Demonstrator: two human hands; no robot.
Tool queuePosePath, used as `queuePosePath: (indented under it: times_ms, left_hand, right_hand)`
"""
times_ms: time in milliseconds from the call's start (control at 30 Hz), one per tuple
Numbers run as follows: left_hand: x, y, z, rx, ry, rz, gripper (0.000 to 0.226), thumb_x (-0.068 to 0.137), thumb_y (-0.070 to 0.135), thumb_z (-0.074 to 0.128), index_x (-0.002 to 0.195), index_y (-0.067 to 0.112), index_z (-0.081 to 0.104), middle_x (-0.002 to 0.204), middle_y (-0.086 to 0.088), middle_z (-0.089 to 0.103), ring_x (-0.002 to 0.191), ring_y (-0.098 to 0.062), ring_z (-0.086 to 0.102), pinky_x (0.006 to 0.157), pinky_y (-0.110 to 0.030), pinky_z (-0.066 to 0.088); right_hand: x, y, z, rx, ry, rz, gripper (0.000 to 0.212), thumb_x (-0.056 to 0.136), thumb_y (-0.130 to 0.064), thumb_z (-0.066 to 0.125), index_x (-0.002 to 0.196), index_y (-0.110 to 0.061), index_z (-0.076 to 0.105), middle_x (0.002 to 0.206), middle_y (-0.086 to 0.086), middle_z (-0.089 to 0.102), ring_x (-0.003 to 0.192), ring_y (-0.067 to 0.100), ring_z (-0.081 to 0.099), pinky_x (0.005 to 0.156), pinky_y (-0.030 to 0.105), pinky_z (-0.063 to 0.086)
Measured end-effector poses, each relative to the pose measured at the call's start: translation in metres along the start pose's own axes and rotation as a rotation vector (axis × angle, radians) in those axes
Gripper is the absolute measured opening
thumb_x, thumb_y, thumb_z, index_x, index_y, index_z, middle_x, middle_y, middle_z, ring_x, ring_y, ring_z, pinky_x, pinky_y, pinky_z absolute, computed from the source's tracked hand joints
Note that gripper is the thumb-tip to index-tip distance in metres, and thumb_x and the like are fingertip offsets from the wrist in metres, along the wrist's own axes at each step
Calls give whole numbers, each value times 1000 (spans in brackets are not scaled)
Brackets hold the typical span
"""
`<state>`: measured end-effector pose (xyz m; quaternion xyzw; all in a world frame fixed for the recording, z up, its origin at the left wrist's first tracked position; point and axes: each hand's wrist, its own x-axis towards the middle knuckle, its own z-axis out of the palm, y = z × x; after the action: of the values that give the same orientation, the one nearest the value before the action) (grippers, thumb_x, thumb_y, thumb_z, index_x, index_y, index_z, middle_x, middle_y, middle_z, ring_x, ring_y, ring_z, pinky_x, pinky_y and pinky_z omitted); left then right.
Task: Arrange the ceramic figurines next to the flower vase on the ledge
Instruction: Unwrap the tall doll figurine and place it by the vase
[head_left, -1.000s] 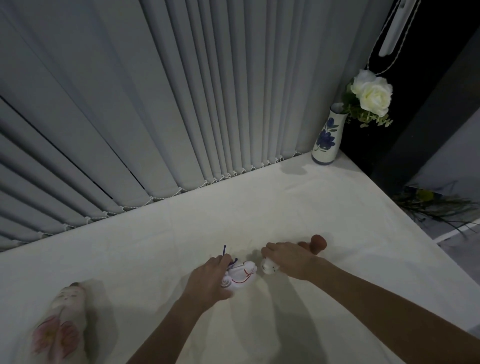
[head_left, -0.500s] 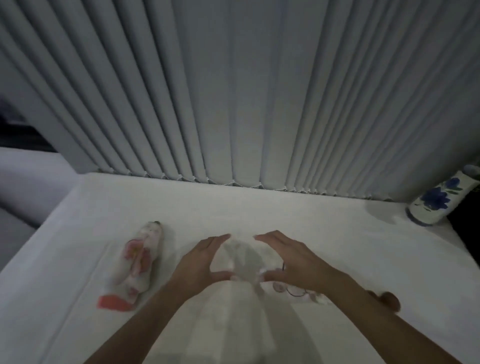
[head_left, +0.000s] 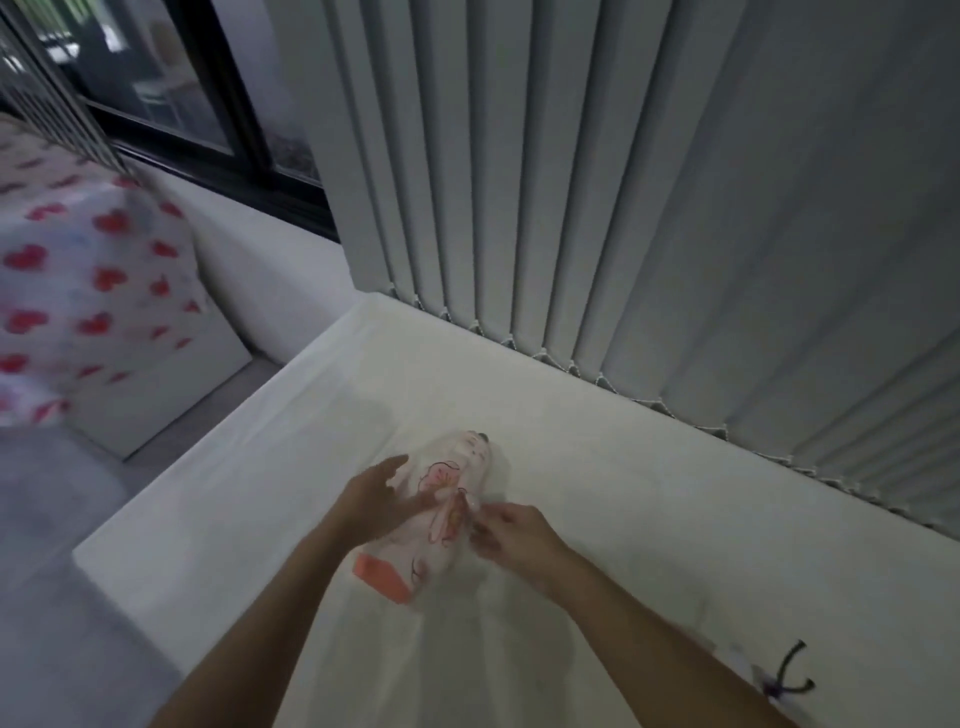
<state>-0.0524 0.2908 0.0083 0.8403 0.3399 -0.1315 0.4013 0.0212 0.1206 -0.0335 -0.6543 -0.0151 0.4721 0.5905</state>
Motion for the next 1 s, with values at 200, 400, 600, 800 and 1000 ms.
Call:
queuePosePath:
  times_ms: [200,400,600,800,1000]
  left_hand:
    - [12,-3,-7,-98,-202,3,30,73,50,72,90,26,68,96,-4,75,84,-24,73,82,-49,60]
    - [8,6,-3,-92,-240,88,38,71,44,75,98,18,70,99,-7,75,92,-26,71,82,-49,60]
    - [-16,48,14,-183,-326,298,40,51,51,85,85,40,68,86,18,77,77,0,73,61,-19,60]
    - [-45,82,50,-230,-387,550,60,48,47,87,99,54,57,98,26,72,90,5,69,72,-17,60]
    - [-64,88,88,-297,-408,674,78,50,27,89,106,63,50,103,32,67,96,13,62,70,-8,55]
  right_hand:
    - [17,9,21,210,-77,58,18,88,-22,56,91,-10,69,88,8,73,79,18,72,64,26,59]
    - [-2,10,10,163,23,13,17,80,-22,69,89,-8,70,84,5,74,78,17,72,64,21,58]
    - [-50,-13,-34,18,207,-145,32,69,-10,79,94,0,61,88,15,71,76,21,68,75,29,60]
    - [-115,-18,-77,-153,377,-297,35,59,-6,83,80,-18,57,85,6,72,76,18,70,73,32,58]
    - [-155,-7,-92,-255,530,-344,49,49,-7,88,80,-25,55,82,1,73,66,6,69,57,17,56]
